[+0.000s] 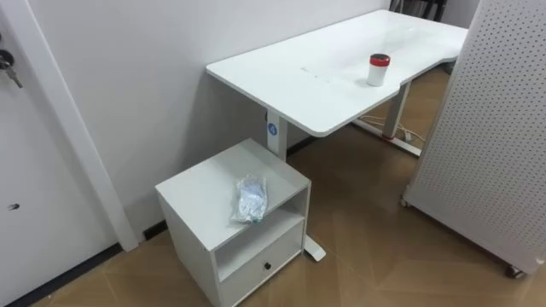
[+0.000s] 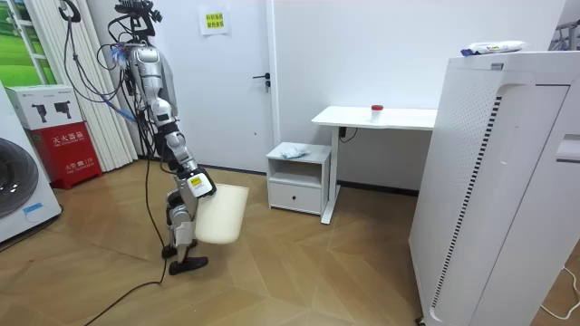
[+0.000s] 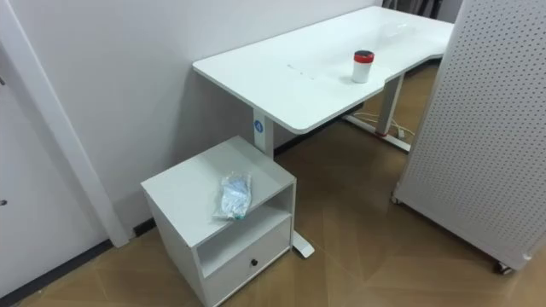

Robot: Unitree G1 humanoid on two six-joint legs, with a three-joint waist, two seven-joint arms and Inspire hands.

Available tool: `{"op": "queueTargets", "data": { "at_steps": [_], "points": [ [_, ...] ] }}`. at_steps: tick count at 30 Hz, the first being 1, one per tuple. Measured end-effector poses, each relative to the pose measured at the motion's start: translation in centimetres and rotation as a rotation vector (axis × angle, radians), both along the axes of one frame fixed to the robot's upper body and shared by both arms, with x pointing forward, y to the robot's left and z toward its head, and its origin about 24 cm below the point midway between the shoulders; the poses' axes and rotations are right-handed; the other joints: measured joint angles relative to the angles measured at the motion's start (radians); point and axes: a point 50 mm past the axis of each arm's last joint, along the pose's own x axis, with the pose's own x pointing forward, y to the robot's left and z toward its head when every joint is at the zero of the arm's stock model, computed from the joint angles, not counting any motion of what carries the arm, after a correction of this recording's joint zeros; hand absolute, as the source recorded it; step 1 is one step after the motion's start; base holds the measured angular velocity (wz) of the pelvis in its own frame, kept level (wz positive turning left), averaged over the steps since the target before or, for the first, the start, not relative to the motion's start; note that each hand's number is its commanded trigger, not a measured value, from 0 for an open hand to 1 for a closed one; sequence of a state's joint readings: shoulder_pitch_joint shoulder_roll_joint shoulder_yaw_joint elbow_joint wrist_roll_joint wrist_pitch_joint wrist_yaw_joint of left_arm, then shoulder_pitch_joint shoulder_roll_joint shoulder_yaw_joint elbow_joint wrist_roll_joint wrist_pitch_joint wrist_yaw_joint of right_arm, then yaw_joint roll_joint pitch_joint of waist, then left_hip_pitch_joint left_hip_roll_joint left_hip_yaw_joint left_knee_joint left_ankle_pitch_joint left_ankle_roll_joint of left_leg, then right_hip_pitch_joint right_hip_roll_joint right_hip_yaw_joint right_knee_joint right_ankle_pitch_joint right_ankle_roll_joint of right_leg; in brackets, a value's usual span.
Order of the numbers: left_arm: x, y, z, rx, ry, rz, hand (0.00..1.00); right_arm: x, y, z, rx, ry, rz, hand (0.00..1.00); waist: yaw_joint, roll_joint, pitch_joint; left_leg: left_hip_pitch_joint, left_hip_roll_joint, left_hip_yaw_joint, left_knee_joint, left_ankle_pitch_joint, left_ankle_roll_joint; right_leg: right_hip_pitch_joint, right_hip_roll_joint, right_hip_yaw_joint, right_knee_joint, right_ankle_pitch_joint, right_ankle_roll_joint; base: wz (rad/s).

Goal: Pick garbage

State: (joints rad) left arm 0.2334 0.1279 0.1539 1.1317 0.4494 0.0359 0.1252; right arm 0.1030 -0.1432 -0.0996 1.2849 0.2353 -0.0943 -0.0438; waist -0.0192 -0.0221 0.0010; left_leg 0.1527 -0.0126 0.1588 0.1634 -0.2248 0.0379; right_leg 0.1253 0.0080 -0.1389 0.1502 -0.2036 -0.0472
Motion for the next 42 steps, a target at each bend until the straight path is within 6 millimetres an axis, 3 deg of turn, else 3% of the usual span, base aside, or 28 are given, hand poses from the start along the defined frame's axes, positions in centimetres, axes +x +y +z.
{"op": "queueTargets", "data": {
  "at_steps": [16,18,19,21,24,26,28,30,31,32,33,34,35,36,37,38,39,40,41,42],
  "points": [
    [-0.8,0.3,-0.1,-0.001,0.021,0.065,0.0,-0.1,0.1,0.0,0.017,0.005,0.0,1.0,0.004,-0.01,0.0016,-0.008,0.0,-0.002,0.004,0.0,0.0,-0.004,-0.001,-0.004,0.001,0.0,0.0,0.01],
    [-0.8,0.5,0.0,0.002,0.023,0.077,0.0,0.0,0.1,0.0,0.021,0.007,0.002,1.0,0.002,-0.009,-0.0026,-0.023,0.001,-0.003,0.018,-0.002,-0.001,-0.011,-0.003,-0.014,0.005,-0.002,-0.001,0.11],
    [-0.8,0.5,0.0,0.003,0.024,0.074,0.0,0.2,0.0,0.0,0.025,0.006,0.005,1.0,0.002,-0.009,-0.0067,-0.039,0.004,-0.001,0.041,-0.009,-0.006,-0.023,-0.004,-0.02,0.022,-0.008,-0.003,0.11],
    [-1.0,0.6,0.0,0.006,0.029,0.074,0.0,0.4,0.0,0.0,0.026,0.001,0.008,1.0,0.003,-0.008,-0.001,-0.058,0.009,0.002,0.094,-0.027,-0.008,-0.035,-0.006,-0.026,0.062,-0.029,-0.007,0.05],
    [-1.1,0.6,0.0,0.008,0.036,0.074,0.0,0.6,-0.1,0.1,0.024,-0.008,0.01,1.0,0.003,-0.016,0.0021,-0.118,0.033,0.008,0.266,-0.074,-0.023,-0.053,-0.009,-0.029,0.14,-0.082,-0.021,0.01],
    [-1.1,0.4,-0.1,0.003,0.039,0.075,0.0,0.7,-0.1,0.1,0.02,-0.015,0.012,1.0,0.003,-0.022,0.0058,-0.167,0.047,0.009,0.384,-0.08,-0.026,-0.057,-0.01,-0.028,0.174,-0.107,-0.03,0.0],
    [-1.6,0.3,-0.1,-0.001,0.051,0.077,0.0,0.7,-0.4,0.2,0.013,-0.016,0.011,1.0,0.002,-0.013,0.0055,-0.228,0.069,0.003,0.516,-0.075,-0.033,-0.048,-0.005,-0.023,0.208,-0.126,-0.043,0.02],
    [-1.7,0.3,-0.1,-0.001,0.052,0.078,0.0,0.6,-0.4,0.2,0.013,-0.017,-0.002,1.0,-0.005,-0.014,0.0065,-0.27,0.066,-0.008,0.501,-0.092,-0.034,-0.046,-0.005,-0.015,0.216,-0.141,-0.043,0.13],
    [-1.5,0.2,-0.1,-0.004,0.047,0.063,0.0,0.3,-0.5,0.2,0.01,-0.014,-0.018,1.0,-0.002,-0.016,0.0058,-0.319,0.052,-0.022,0.453,-0.091,-0.036,-0.047,-0.014,-0.008,0.216,-0.148,-0.04,0.0],
    [-1.7,0.2,-0.1,-0.005,0.052,0.058,0.0,0.3,-0.5,0.2,0.008,-0.013,-0.022,1.0,0.003,-0.017,0.0058,-0.341,0.048,-0.027,0.421,-0.087,-0.04,-0.046,-0.018,0.0,0.215,-0.15,-0.037,-0.21],
    [-2.2,0.1,-0.1,-0.006,0.064,0.059,0.0,0.2,-0.6,0.2,0.004,-0.012,-0.023,1.0,0.008,-0.018,0.0053,-0.382,0.037,-0.03,0.344,-0.059,-0.057,-0.039,-0.028,0.003,0.209,-0.154,-0.032,-0.35],
    [-2.7,0.1,-0.1,-0.003,0.075,0.062,0.0,-0.2,-0.8,0.2,-0.001,-0.004,-0.026,1.0,0.019,-0.014,0.0057,-0.416,0.036,-0.033,0.277,0.011,-0.053,-0.027,-0.04,0.004,0.207,-0.163,-0.027,-0.37],
    [-3.0,0.1,0.0,0.0,0.079,0.063,0.0,-0.5,-0.8,0.2,-0.003,0.002,-0.028,1.0,0.025,-0.014,0.0057,-0.426,0.037,-0.036,0.251,0.049,-0.052,-0.017,-0.043,0.012,0.201,-0.167,-0.022,-0.32],
    [-3.4,0.1,0.0,0.0,0.084,0.067,0.0,-1.0,-0.9,0.2,-0.008,0.011,-0.033,1.0,0.029,-0.014,0.0049,-0.432,0.034,-0.037,0.212,0.113,-0.048,0.006,-0.049,0.023,0.179,-0.174,-0.011,-0.29],
    [-3.7,0.1,0.0,-0.002,0.085,0.068,0.0,-1.2,-0.9,0.2,-0.013,0.014,-0.035,1.0,0.029,-0.013,0.0021,-0.426,0.029,-0.026,0.203,0.153,-0.028,0.016,-0.056,0.037,0.166,-0.182,0.003,-0.26],
    [-3.7,0.1,0.0,-0.002,0.082,0.068,0.0,-1.2,-0.9,0.2,-0.014,0.014,-0.035,1.0,0.028,-0.01,-0.005,-0.422,0.025,-0.017,0.207,0.158,-0.016,0.018,-0.062,0.044,0.159,-0.185,0.011,-0.36],
    [-3.8,0.1,0.1,-0.003,0.076,0.079,0.0,-1.2,-0.9,0.2,-0.018,0.017,-0.037,1.0,0.028,-0.024,-0.0117,-0.416,0.014,0.005,0.225,0.147,-0.002,0.023,-0.078,0.049,0.151,-0.188,0.026,-0.3],
    [-3.6,0.1,0.0,-0.004,0.065,0.083,0.0,-0.9,-0.9,0.3,-0.024,0.008,-0.034,1.0,0.023,-0.021,-0.0049,-0.42,0.016,0.012,0.265,0.124,0.002,0.037,-0.088,0.037,0.138,-0.176,0.045,-0.29],
    [-3.1,0.1,0.0,-0.001,0.048,0.08,0.0,-0.6,-0.9,0.3,-0.026,0.003,-0.031,1.0,0.021,-0.023,0.0017,-0.431,0.018,0.013,0.304,0.114,0.005,0.044,-0.096,0.032,0.138,-0.174,0.048,-0.2],
    [-2.4,0.2,0.0,0.005,0.014,0.094,0.0,0.0,-0.7,0.3,-0.032,-0.004,-0.014,1.0,0.028,-0.027,0.0241,-0.495,0.022,0.032,0.436,0.098,0.014,0.081,-0.101,0.07,0.124,-0.173,0.047,-0.31]
  ]
}}
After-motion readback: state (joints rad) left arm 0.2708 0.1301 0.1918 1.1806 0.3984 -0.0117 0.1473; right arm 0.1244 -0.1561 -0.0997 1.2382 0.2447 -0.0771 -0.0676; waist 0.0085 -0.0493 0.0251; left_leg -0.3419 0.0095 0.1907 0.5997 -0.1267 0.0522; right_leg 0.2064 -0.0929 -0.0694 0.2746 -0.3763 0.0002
